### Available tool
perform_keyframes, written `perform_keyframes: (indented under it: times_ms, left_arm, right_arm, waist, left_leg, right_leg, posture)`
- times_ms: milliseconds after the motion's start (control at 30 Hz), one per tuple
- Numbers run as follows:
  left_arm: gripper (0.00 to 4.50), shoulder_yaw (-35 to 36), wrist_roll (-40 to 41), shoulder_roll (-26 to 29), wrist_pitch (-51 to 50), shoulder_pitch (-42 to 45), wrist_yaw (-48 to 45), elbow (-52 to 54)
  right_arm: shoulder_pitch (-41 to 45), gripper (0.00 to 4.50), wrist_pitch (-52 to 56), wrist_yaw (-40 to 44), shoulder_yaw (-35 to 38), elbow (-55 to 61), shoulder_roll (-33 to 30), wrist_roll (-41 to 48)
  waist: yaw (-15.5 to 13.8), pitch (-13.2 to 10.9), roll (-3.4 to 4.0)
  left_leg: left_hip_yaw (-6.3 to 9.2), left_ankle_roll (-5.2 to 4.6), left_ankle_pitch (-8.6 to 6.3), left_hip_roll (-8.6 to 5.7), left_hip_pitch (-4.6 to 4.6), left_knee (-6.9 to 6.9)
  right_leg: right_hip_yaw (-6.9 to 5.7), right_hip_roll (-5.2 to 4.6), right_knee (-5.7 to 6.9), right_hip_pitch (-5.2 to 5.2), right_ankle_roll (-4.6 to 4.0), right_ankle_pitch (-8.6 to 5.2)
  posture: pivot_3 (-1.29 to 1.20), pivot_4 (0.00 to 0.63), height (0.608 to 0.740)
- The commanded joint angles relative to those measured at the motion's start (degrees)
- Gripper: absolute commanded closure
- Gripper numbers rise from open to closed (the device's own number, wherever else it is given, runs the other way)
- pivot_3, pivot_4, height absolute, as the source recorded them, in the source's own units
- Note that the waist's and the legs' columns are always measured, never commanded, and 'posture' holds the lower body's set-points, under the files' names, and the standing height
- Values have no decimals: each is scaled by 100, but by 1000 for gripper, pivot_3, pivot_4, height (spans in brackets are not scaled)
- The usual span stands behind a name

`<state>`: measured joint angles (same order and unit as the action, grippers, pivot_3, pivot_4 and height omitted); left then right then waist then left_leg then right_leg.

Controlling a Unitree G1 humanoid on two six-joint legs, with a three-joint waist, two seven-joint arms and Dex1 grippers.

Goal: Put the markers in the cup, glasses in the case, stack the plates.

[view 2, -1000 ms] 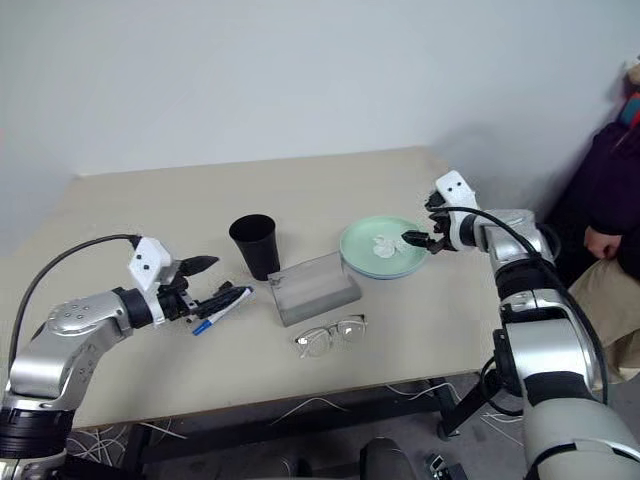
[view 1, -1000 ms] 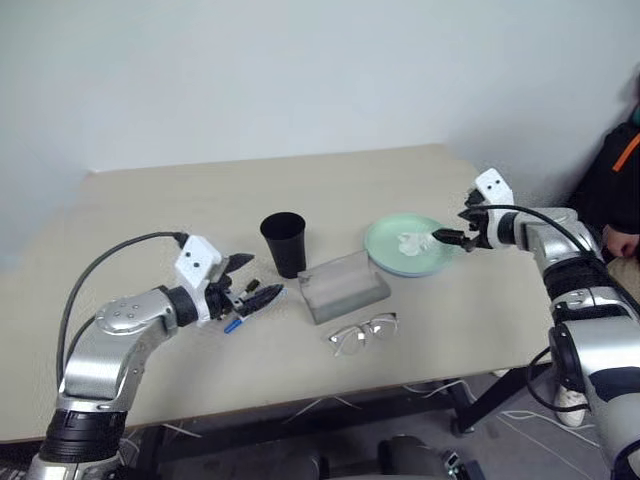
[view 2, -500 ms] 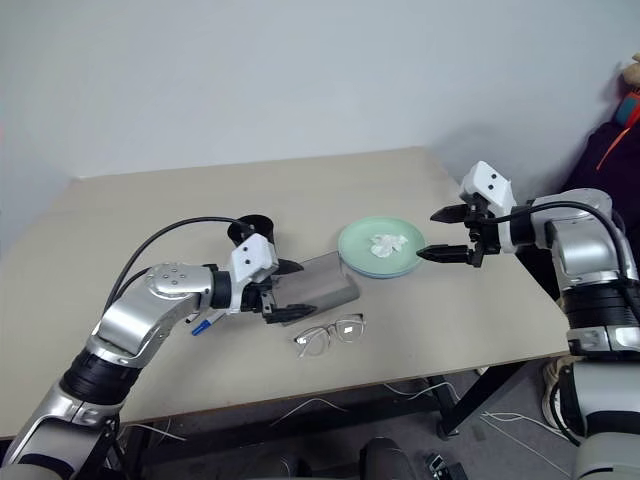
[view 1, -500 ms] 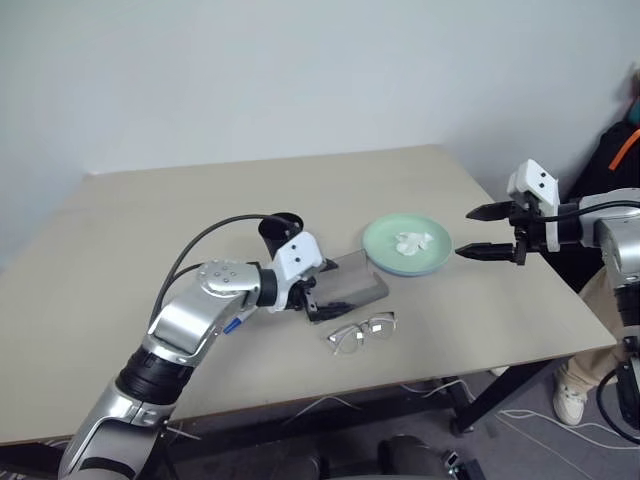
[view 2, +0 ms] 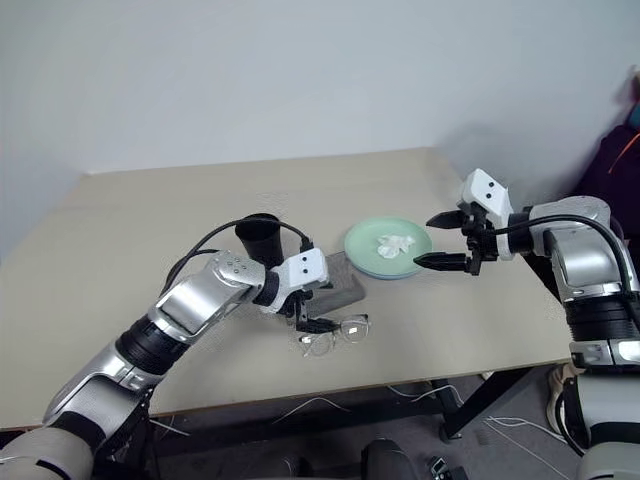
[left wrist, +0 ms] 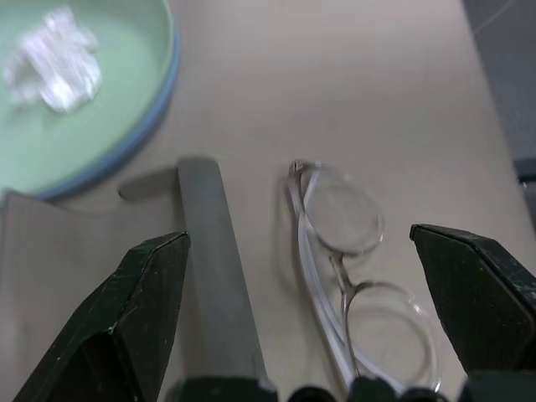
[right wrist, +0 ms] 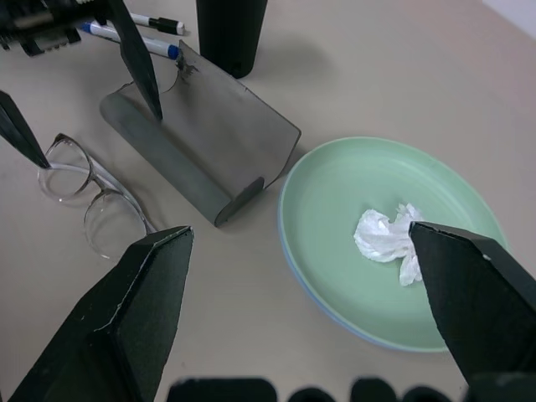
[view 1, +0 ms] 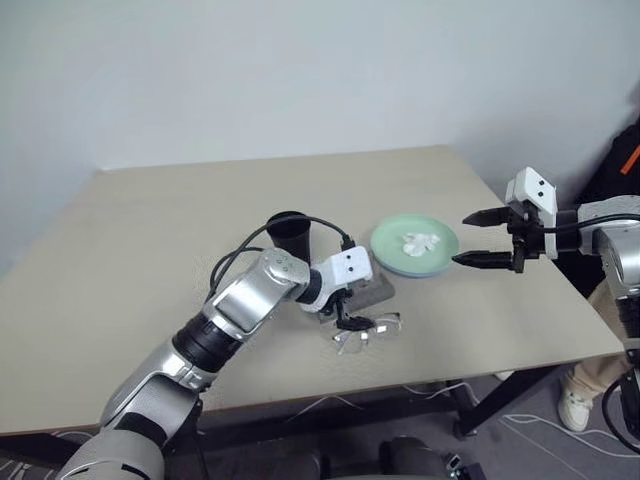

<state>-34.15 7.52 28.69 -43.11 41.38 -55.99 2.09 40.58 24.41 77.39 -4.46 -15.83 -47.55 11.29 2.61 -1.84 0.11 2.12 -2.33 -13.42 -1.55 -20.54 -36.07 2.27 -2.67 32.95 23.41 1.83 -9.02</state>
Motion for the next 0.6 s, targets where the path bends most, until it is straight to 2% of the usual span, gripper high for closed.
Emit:
perform_keyframes:
  times_ms: [33,600]
  left_arm:
    - [0,-325,-269,-74,-154,365,-213,-87]
    - [0,-949,-891,-760,-432,865,-368,-845]
  right_arm:
    - [-13,32,52,-48,206,290,-142,151]
    - [-643,32,-326,235,560,896,-558,573]
  waist:
    - [-5,0,0]
    - [-3,-2,-2]
  left_leg:
    - [0,0,0,0,0,-1]
    - [-1,-3,-1,1,0,-5]
  right_leg:
    - [0,0,0,-1,0,0]
    - [2,0,-1,-3,1,-1]
  posture:
    - [0,0,727]
    - [0,0,727]
